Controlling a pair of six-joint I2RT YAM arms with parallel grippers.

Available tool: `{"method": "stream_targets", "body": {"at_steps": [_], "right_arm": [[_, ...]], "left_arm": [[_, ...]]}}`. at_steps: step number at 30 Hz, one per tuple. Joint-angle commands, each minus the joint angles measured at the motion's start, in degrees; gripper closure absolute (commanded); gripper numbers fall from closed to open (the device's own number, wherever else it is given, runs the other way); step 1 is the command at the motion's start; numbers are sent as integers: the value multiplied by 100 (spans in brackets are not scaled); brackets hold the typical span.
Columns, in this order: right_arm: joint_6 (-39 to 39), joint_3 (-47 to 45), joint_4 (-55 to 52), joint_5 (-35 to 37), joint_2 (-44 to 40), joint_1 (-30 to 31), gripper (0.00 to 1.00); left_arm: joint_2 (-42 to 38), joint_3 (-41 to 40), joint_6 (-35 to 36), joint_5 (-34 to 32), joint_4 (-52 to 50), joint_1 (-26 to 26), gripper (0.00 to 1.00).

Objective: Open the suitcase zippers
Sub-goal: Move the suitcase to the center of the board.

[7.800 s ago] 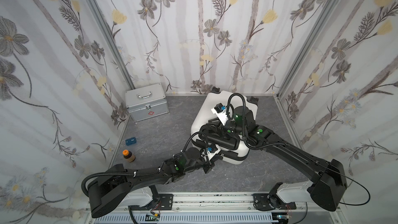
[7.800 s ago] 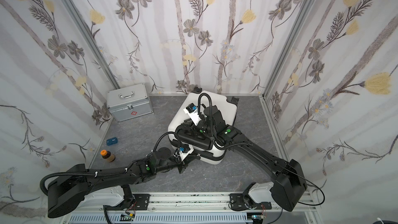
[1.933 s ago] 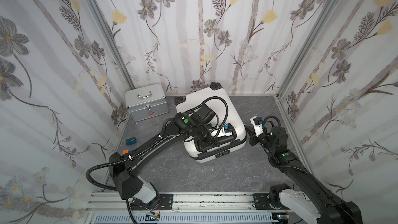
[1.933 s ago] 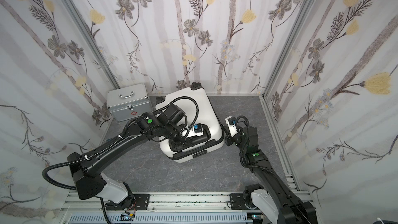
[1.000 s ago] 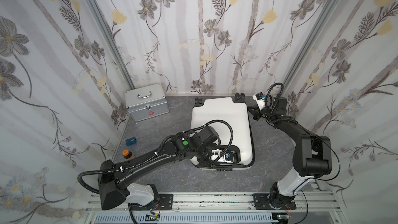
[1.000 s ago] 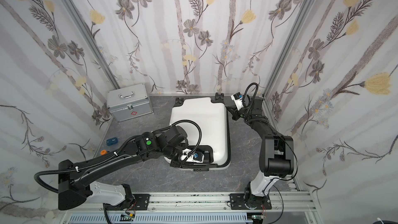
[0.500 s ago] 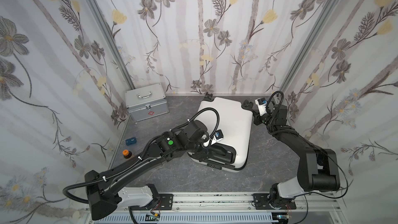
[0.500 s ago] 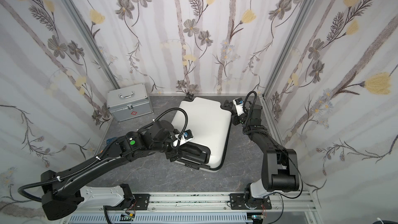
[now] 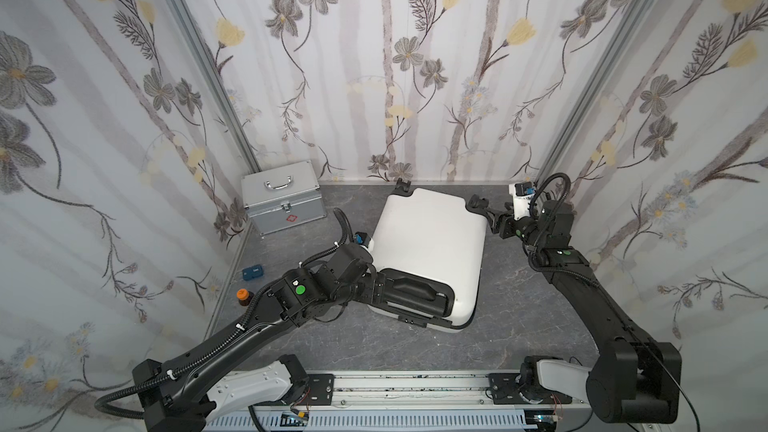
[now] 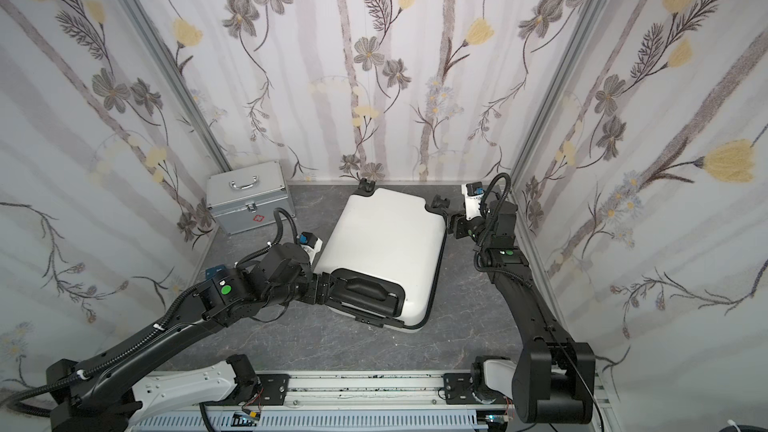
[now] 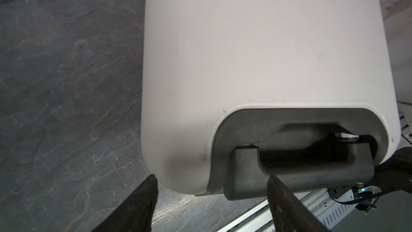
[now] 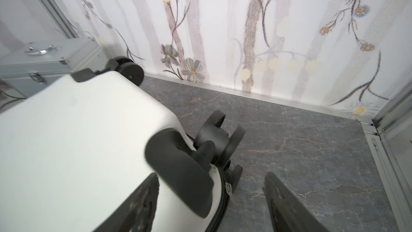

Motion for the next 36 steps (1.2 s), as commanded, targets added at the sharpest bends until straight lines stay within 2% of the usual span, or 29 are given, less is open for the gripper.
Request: {"method": "stream_targets", "body": {"at_steps": [1, 3, 8, 13, 19, 23, 28, 30, 36], "right_arm": [[1117, -315, 30, -1415, -359, 56, 35], [1549, -518, 40, -1623, -538, 227, 34], [1671, -981, -707, -677, -1119, 965, 33], [2057, -1767, -723, -41, -1913, 1636, 37], [2463, -2393, -351, 421, -2612, 2839, 39], [2675, -2464, -189, 802, -2862, 3194, 36], [2784, -2518, -173, 1821, -3350, 3197, 34], [2904, -2612, -63, 2348, -3514, 3201, 34], [2835, -2604, 23, 2929, -3536, 3198, 33]], "left_arm": [[-42, -223, -1063, -12, 114, 51, 22], [-32, -406, -1163, 43, 260, 77, 21], [159, -829, -1009, 92, 672, 304, 21], [339, -895, -598, -16, 1253, 857, 21], [929, -678, -90, 103, 1962, 1467, 20], [1200, -171, 70, 77, 1747, 1566, 18], [731, -175, -896, 295, 1538, 1573, 18], [453, -256, -1343, 46, 1270, 1573, 13], [78, -91, -2136, -221, 659, 1573, 11]]}}
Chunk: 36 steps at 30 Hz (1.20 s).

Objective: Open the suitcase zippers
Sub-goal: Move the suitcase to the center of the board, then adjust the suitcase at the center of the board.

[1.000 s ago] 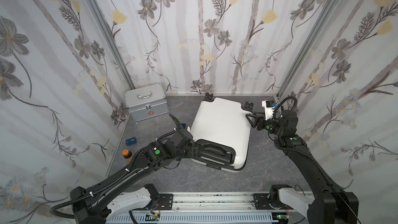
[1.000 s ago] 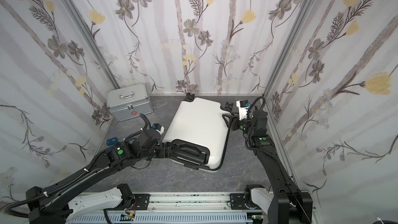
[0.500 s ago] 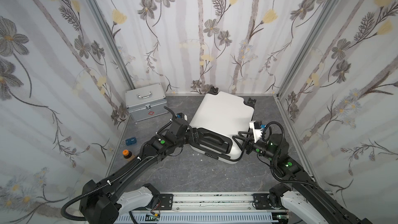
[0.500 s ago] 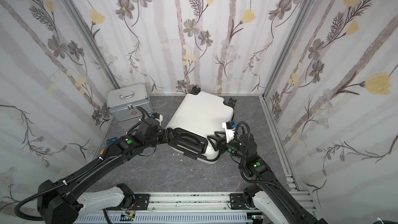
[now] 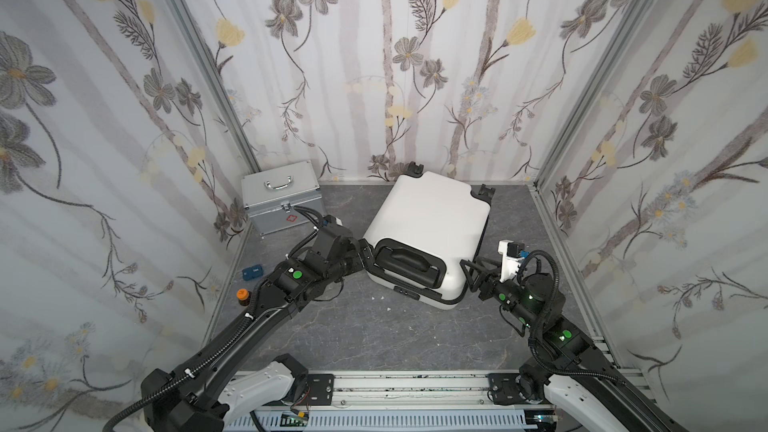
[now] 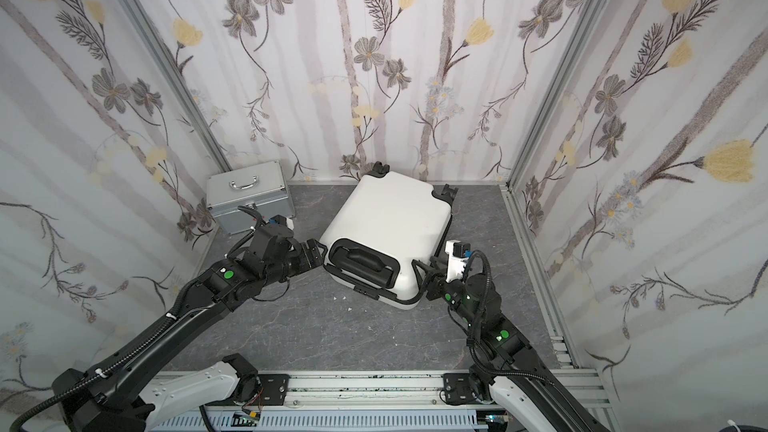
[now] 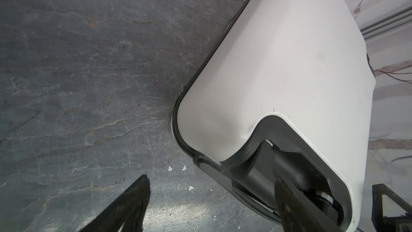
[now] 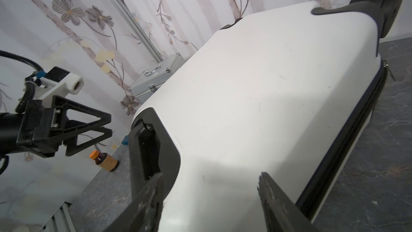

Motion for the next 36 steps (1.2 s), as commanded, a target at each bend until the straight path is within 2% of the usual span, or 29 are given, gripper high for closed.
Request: {"method": "stream_targets", "body": {"at_steps": [1, 5, 11, 14, 18, 24, 32, 36], "right_arm": [[66, 65, 85, 583, 66, 8, 33], [123, 127, 0, 791, 89, 10, 33], [100, 158, -3, 867, 129, 8, 33], [110, 152, 3, 840, 146, 11, 33], [145, 97, 11, 814, 131, 11, 33], [165, -4, 119, 761, 106, 5, 33], [136, -57, 70, 772, 33, 5, 33], [71, -83, 11, 778, -36, 12, 33]], "left_arm": [[-126, 118, -878, -432, -490, -7, 11], [-149, 61, -1471, -693, -535, -153, 13], [551, 205, -1938, -336, -594, -633, 11], [815, 225, -2273, -59, -320, -775, 10], [1068, 283, -2783, 42, 172, -1091, 10], [1543, 434, -3206, 98, 561, -1243, 11], [2210, 765, -3701, 238, 689, -1299, 16], [2445, 957, -3764, 140, 430, -1279, 25]]}}
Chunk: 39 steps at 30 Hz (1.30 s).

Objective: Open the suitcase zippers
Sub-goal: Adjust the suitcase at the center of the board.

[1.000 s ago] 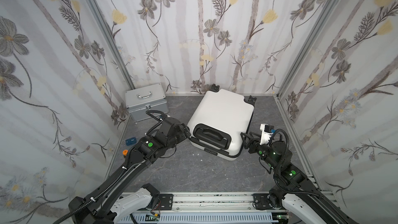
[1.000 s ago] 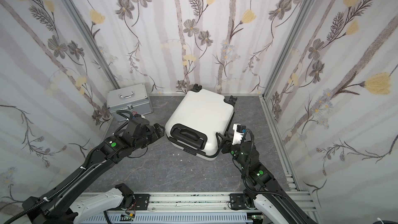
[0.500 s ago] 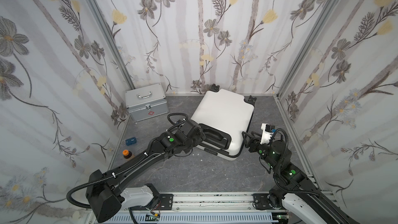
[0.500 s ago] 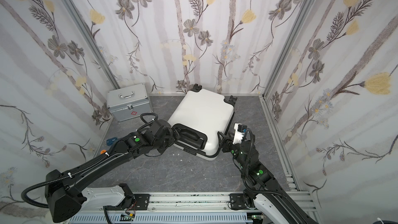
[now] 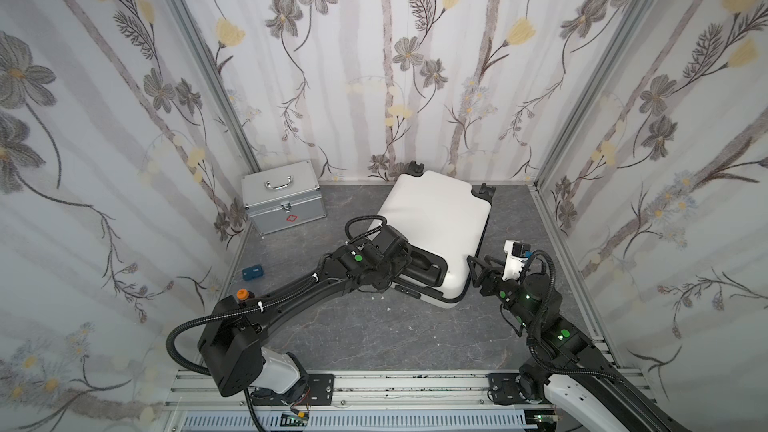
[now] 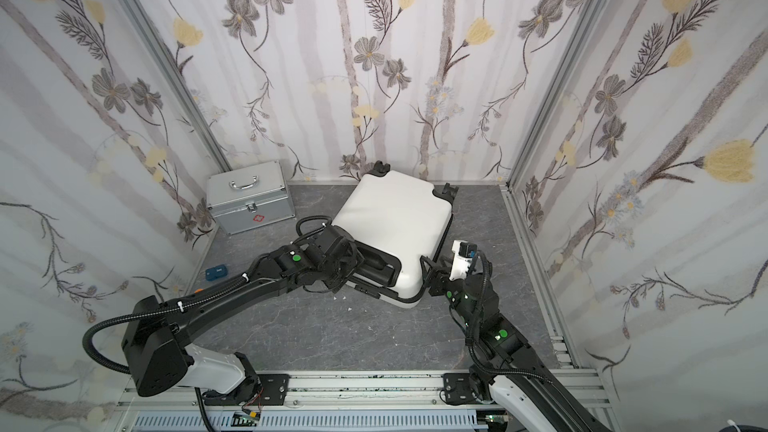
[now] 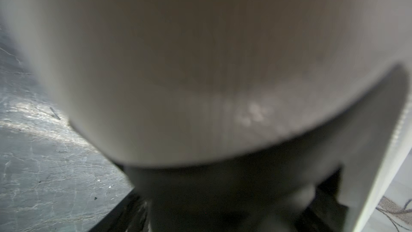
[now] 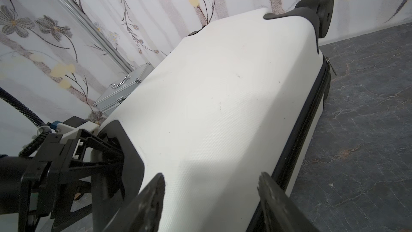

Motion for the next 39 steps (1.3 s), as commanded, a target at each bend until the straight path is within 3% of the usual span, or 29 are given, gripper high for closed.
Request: {"method": "stream_targets", "body": {"at_steps": [1, 5, 11, 18, 31, 39], "right_arm": [[-22, -39, 105, 5, -67, 7, 33], [-60, -101, 85, 24, -182, -26, 31], [-132, -114, 111, -33, -220, -102, 31], [-278, -49, 134, -252, -282, -225, 30], [-763, 244, 105, -1348, -424, -445, 28], [-874, 655, -549, -1436, -490, -691, 27]], "left_arm": [[91, 71, -161, -71, 53, 76, 27], [-59, -134, -118, -135, 23, 286, 36], [-89, 166, 723, -416, -729, 635, 57], [-89, 592, 1674, -865, -1200, 899, 60], [69, 882, 3203, -1698, -1083, 1257, 83], [467, 1406, 4590, -1651, -1219, 1618, 94]]}}
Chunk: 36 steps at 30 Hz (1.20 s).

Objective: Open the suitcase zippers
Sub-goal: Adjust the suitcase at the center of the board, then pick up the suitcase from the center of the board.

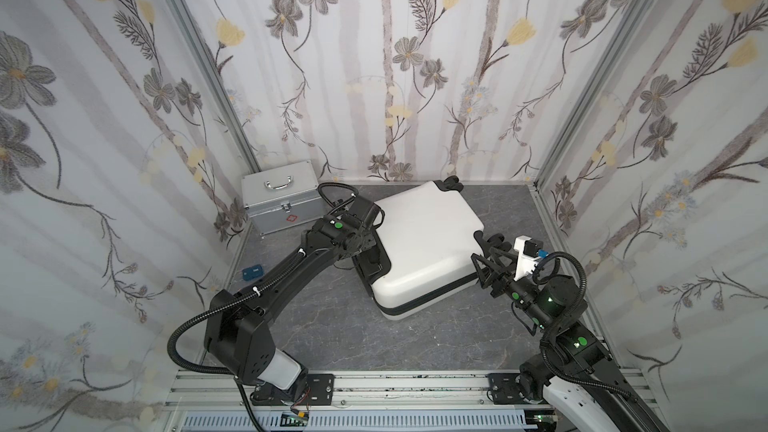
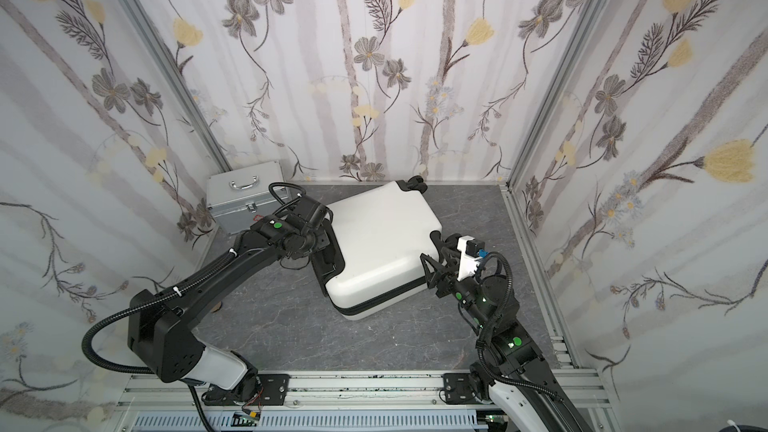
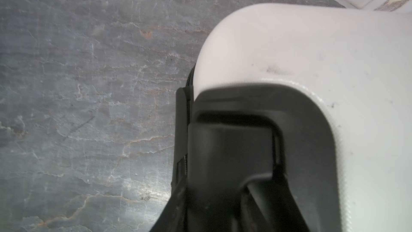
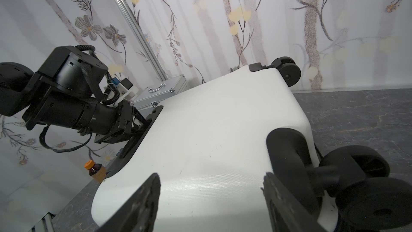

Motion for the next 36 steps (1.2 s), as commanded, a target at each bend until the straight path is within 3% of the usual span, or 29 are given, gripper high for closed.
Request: {"method": "stream_targets", "body": {"at_steps": [1, 5, 11, 16, 17, 18, 19, 23, 27, 31, 33, 36], "right_arm": [[-137, 246, -470, -102, 42, -170, 27], [-284, 373, -822, -46, 97, -473, 28], [-641, 310, -925, 765, -125, -579, 24], [-467, 498, -847, -93, 240, -1083, 23], [-425, 520, -807, -315, 320, -1187, 23], [-389, 549, -756, -475, 404, -1286, 23], [-371, 563, -718, -611, 455, -1356, 23], [-350, 592, -596, -947, 552, -1773, 22], [-268, 308, -254, -1553, 701, -2592, 21], [662, -145, 826, -2986, 905, -3580, 21], [1179, -355, 1467, -3633, 1044, -3874, 24], [1034, -186, 1210, -3921, 1221, -3935, 25]], "left_arm": [[136, 345, 953, -411, 99, 80, 95], [243, 709, 1239, -559, -198, 216, 100], [178, 879, 1933, -388, -199, 425, 100], [406, 1035, 2598, -510, -486, 478, 100], [411, 1052, 2694, -469, -481, 478, 88], [400, 1091, 2780, -378, -472, 477, 68], [391, 1138, 2851, -254, -463, 478, 58], [263, 1494, 3249, 463, -478, 407, 34], [221, 1872, 4246, 1091, -379, 36, 29], [106, 1639, 5454, 2768, 546, -467, 29], [109, 1455, 6211, 3926, 937, -763, 27], [538, 1707, 6656, 3905, 1251, -1257, 22]]}}
